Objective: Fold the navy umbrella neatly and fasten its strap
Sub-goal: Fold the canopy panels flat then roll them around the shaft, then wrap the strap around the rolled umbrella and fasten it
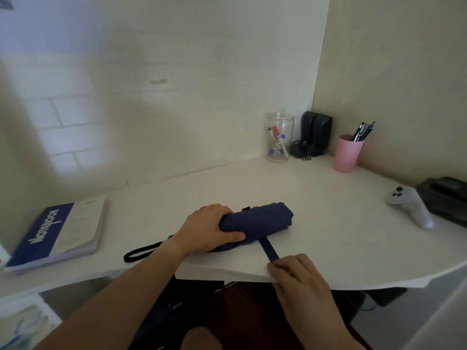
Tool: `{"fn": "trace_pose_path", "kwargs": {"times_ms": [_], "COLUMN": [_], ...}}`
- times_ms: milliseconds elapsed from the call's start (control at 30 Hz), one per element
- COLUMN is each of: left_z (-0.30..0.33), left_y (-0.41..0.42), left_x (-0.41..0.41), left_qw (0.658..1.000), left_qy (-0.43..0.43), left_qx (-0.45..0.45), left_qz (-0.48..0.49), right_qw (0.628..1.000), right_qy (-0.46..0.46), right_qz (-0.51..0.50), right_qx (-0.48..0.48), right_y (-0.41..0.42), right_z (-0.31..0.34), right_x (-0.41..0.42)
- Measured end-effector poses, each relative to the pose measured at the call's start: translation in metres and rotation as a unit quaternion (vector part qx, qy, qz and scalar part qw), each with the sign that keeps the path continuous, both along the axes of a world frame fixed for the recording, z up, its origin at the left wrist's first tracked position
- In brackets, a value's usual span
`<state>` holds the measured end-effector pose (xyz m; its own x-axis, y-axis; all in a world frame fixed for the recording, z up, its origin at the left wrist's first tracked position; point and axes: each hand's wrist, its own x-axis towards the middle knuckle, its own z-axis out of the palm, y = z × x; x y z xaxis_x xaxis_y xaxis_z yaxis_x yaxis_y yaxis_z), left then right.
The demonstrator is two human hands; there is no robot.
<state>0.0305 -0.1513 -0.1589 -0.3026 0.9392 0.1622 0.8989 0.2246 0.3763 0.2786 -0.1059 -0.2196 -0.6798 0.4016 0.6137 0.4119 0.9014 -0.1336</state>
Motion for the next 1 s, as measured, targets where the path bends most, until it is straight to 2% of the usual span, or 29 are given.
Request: {"fn": "trace_pose_path", "kwargs": {"times_ms": [167, 300, 367, 533, 633, 800, 1000], "left_z": [0.012, 0.006, -0.004, -0.022, -0.028, -0.03, -0.032], "left_y": [0.009, 0.016, 0.013, 0.007, 0.001, -0.012, -0.016], "left_x": [0.01, 0.023, 0.028, 0.036, 0.04, 0.042, 0.042], "left_qw": [1.0, 0.99, 0.982, 0.922, 0.88, 0.831, 0.815], "left_qy": [0.008, 0.135, 0.177, 0.291, 0.353, 0.4, 0.407], "left_qx": [0.016, 0.026, 0.058, 0.225, 0.285, 0.354, 0.388], "left_qz": [-0.013, -0.034, -0.043, -0.121, -0.138, -0.155, -0.142], "right_qw": [0.996, 0.991, 0.989, 0.987, 0.987, 0.982, 0.95], "right_qy": [0.02, 0.019, 0.022, 0.009, 0.026, 0.113, 0.121], "right_qz": [0.087, 0.133, 0.144, 0.16, 0.155, 0.111, 0.097], "right_qx": [-0.003, -0.004, -0.002, 0.032, 0.039, -0.101, -0.272], "right_y": [0.002, 0.006, 0.006, 0.004, 0.013, 0.039, 0.046], "right_z": [0.004, 0.011, 0.017, 0.055, 0.077, 0.089, 0.091], "right_x": [0.003, 0.009, 0.012, 0.02, 0.02, 0.014, 0.002]}}
